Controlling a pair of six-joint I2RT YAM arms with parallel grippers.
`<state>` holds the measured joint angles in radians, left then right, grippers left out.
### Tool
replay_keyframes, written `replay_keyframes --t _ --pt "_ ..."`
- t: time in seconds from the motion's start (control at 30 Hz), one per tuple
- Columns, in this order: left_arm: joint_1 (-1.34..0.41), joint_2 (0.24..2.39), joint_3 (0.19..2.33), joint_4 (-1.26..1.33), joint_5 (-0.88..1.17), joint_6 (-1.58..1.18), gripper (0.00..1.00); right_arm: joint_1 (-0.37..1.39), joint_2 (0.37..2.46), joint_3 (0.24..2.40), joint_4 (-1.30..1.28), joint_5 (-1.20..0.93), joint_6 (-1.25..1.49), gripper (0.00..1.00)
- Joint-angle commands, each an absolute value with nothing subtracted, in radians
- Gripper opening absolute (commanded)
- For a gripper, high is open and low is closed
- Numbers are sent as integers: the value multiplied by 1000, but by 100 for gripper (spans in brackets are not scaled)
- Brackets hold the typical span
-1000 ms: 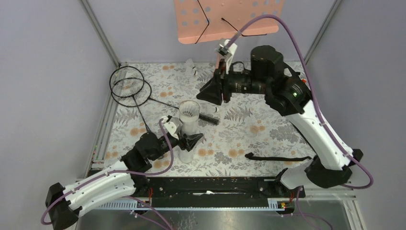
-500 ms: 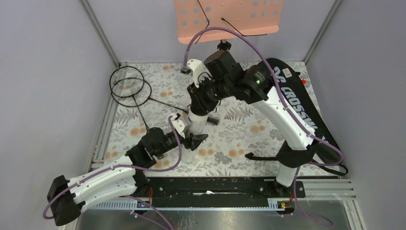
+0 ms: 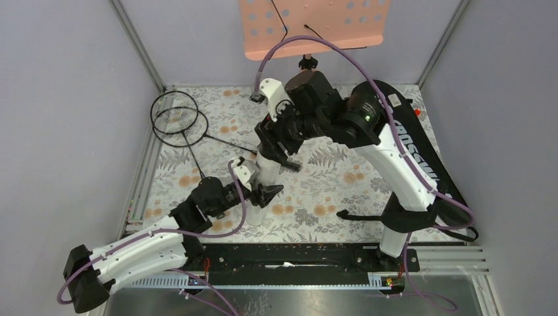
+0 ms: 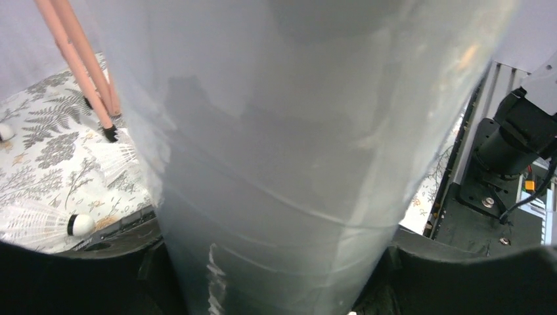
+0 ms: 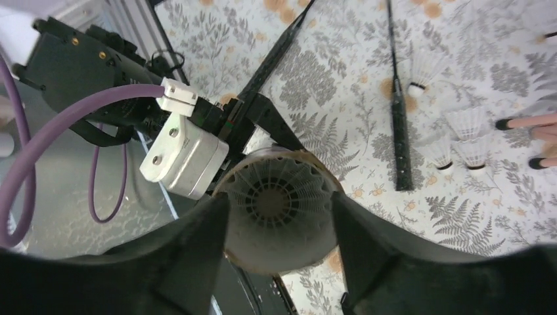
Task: Pack up the badminton gear
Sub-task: Place the shuttlecock at the shuttle tube.
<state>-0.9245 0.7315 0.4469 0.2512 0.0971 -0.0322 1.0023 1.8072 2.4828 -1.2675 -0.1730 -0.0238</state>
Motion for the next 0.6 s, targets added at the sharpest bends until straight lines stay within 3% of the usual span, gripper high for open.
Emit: replay_keyframes --t 0.0,0.1,0.37,0.57 --pt "-928 676 420 207 30 -82 58 1003 1701 2505 -1204 -22 -70 77" --pt "-928 642 413 178 -76 -120 58 1003 1552 2339 -1040 65 -94 99" --pt "-928 544 405 131 -416 -168 54 912 1289 1879 -685 375 32 100" --pt "-928 550 437 128 -680 -115 52 739 1340 1691 -635 401 167 100"
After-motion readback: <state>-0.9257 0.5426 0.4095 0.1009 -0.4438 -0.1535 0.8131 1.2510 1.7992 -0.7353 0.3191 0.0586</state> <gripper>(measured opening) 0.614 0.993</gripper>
